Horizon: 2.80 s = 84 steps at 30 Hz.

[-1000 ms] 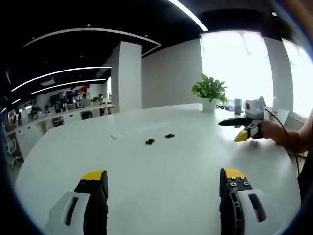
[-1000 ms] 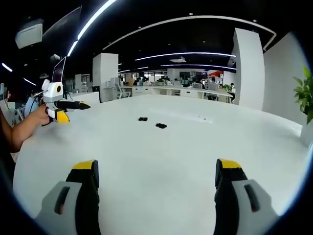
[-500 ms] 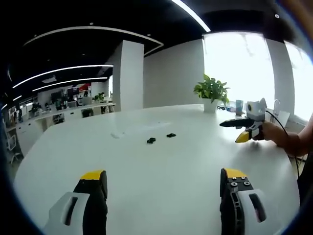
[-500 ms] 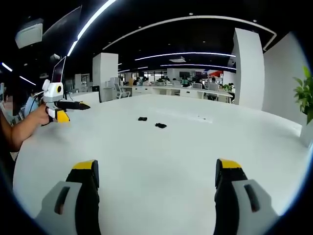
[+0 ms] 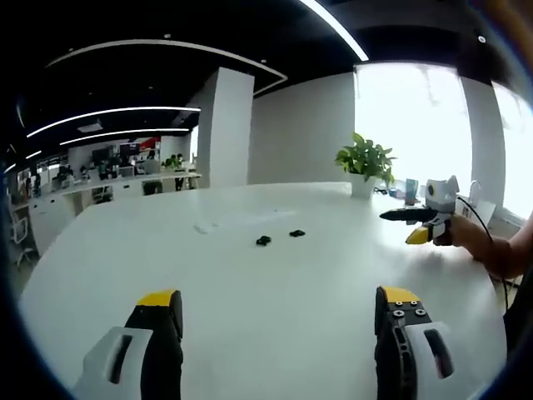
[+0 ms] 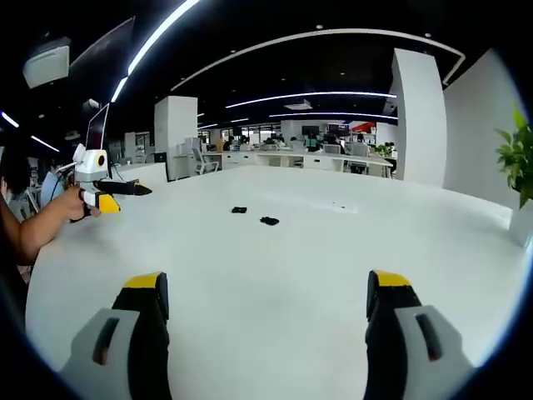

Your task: Snap the two parts of the plastic buckle together until the buckle closes and remains connected.

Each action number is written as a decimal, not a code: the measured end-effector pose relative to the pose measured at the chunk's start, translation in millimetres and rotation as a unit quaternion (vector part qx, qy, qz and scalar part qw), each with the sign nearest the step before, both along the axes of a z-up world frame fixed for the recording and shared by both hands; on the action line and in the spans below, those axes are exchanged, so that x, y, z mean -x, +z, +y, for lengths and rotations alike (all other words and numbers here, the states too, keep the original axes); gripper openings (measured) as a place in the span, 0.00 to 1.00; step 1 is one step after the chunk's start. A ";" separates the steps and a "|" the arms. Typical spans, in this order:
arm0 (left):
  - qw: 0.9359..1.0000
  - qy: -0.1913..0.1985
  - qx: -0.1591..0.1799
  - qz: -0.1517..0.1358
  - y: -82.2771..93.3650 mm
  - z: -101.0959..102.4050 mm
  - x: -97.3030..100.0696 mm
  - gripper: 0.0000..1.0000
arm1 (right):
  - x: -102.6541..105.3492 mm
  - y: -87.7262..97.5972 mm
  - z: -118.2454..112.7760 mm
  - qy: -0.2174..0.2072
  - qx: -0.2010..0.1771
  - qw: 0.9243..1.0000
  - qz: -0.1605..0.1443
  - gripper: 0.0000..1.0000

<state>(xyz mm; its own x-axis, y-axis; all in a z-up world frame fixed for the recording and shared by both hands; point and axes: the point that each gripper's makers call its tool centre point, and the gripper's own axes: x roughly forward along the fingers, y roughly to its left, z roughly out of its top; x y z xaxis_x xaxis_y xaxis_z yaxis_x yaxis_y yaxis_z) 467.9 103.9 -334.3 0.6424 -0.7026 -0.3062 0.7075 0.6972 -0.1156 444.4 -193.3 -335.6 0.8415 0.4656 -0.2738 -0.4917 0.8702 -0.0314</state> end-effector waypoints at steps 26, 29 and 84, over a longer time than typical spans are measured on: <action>1.000 0.001 -0.005 -0.012 14.2 -4.3 -1.0 0.98 | -1.1 3.3 3.5 0.003 0.006 1.000 0.004 1.00; 1.000 0.000 -0.007 -0.007 13.8 -6.2 -1.8 0.98 | -2.6 4.2 4.6 0.003 0.009 1.000 0.003 1.00; 1.000 0.002 -0.008 -0.007 20.9 -11.5 -19.0 0.88 | -15.2 15.2 8.8 0.009 0.014 1.000 -0.006 0.98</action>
<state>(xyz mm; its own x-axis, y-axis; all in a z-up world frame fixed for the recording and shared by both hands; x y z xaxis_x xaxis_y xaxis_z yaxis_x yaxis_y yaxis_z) 486.9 92.5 -313.4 0.6491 -0.6959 -0.3072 0.7069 0.7010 -0.0945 459.6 -184.5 -320.5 0.8364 0.4728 -0.2773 -0.5063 0.8602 -0.0605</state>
